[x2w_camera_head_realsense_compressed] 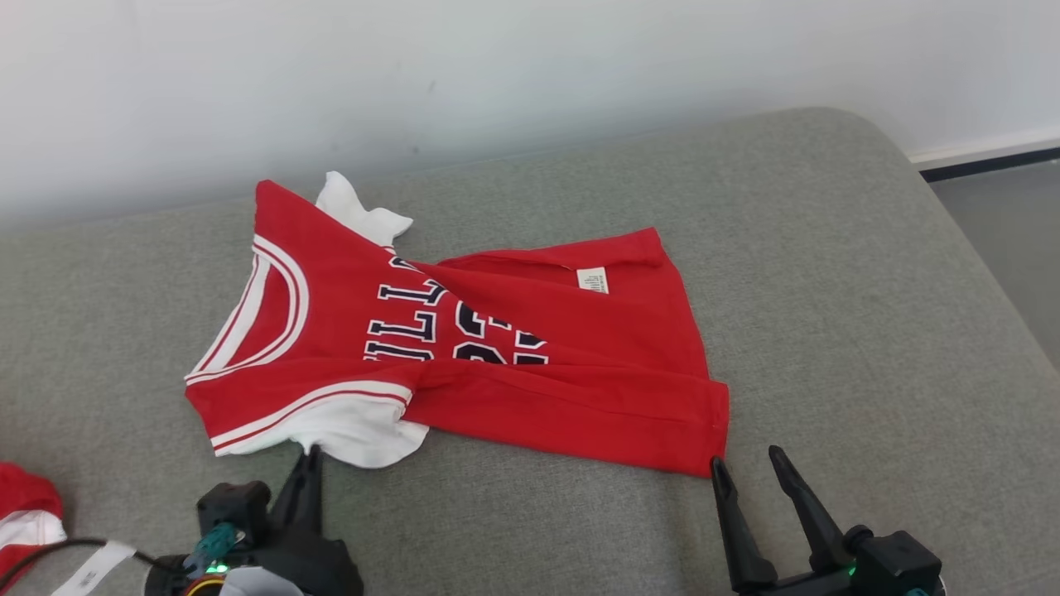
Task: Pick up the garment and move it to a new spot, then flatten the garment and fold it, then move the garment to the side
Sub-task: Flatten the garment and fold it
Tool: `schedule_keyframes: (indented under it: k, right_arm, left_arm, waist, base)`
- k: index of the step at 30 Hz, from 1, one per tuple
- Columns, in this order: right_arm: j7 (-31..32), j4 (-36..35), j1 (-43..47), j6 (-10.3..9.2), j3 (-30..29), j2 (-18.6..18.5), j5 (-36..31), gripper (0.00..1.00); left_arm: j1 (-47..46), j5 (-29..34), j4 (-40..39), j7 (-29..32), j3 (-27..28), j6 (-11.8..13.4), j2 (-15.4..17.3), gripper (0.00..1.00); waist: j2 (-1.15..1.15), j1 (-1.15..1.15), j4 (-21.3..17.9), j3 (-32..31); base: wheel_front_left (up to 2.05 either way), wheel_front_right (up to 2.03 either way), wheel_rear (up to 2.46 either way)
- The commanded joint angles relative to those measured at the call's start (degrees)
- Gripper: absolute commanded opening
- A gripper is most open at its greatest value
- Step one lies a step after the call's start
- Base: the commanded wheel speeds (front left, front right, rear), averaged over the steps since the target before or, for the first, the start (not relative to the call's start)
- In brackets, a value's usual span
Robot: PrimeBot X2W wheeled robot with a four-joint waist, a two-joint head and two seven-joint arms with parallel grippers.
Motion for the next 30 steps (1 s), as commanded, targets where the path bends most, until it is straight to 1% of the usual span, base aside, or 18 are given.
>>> schedule_keyframes:
  k: [1,6,9,11,17,18,24,26,27,28,29,30]
  right_arm:
    - [0.0,0.0,0.1,-0.11,-0.7,0.2,0.0,1.0]
    - [0.0,1.6,-0.3,-0.11,-4.1,0.7,2.0,1.0]
    - [0.0,5.3,-1.4,-0.11,-5.5,0.8,3.9,1.0]
    - [0.0,8.9,-2.8,-0.11,-5.8,0.2,5.2,1.0]
    - [0.0,20.5,-9.3,-0.11,-5.3,-0.9,7.7,1.0]
    - [0.0,20.5,-9.3,-0.11,-5.3,-0.9,7.7,1.0]
    - [0.0,27.6,-14.7,-0.11,-3.7,-1.3,9.8,1.0]
    - [-0.1,28.7,-15.7,-0.11,-2.9,-1.6,9.7,1.0]
    - [0.0,29.1,-15.8,-0.11,-2.5,-1.6,9.7,0.98]
    - [0.0,29.4,-15.7,-0.11,-2.2,-1.6,9.8,0.49]
    - [0.0,29.4,-15.7,-0.11,-2.0,-1.8,9.4,0.22]
    - [0.0,29.1,-15.3,-0.11,-1.9,-1.9,9.1,0.0]
  left_arm:
    - [2.4,1.1,-3.4,-0.4,0.9,0.9,0.9,0.0]
    - [9.5,3.4,-15.2,-0.4,3.9,2.8,1.9,0.0]
    - [13.3,4.3,-20.4,-0.4,5.4,3.5,1.9,0.0]
    - [14.6,4.7,-22.5,-0.4,5.9,3.7,1.7,0.0]
    - [15.6,5.3,-24.6,-0.4,6.6,3.8,1.7,0.0]
    - [15.6,5.3,-24.6,-0.4,6.6,3.8,1.7,0.0]
    - [14.5,5.8,-24.6,-0.4,6.4,3.4,1.9,0.0]
    - [14.0,5.9,-24.3,-0.4,6.2,3.5,2.0,0.0]
    - [13.8,5.9,-24.2,-0.4,6.2,3.4,2.1,0.0]
    - [13.6,5.9,-24.1,-0.4,6.2,3.4,2.1,0.0]
    - [13.5,5.9,-24.0,-0.4,6.1,3.4,2.1,0.0]
    - [13.4,5.9,-23.9,-0.4,6.1,3.3,2.0,0.0]
  waist:
    - [0.0,0.0,1.2,-0.2]
    - [0.0,0.0,4.0,-0.3]
    - [0.0,0.0,5.5,-0.1]
    - [0.0,0.0,6.4,0.1]
    - [0.0,0.0,7.4,0.9]
    - [0.0,0.0,7.4,0.9]
    - [0.0,0.0,7.6,1.6]
    - [0.0,0.0,7.7,1.7]
    - [0.0,0.0,7.8,1.7]
    - [0.0,0.0,7.9,1.7]
    - [0.0,0.0,8.0,1.6]
    - [0.0,0.0,8.0,1.5]
  base:
    - [0.0,0.0,0.0]
    - [0.0,0.0,0.0]
    - [0.0,0.0,0.0]
    - [0.0,0.0,0.0]
    - [0.0,0.0,0.0]
    - [0.0,0.0,0.0]
    - [0.0,0.0,0.0]
    - [0.0,0.0,0.0]
    - [0.0,0.0,0.0]
    - [0.0,0.0,0.0]
    - [0.0,0.0,0.0]
    - [0.0,0.0,0.0]
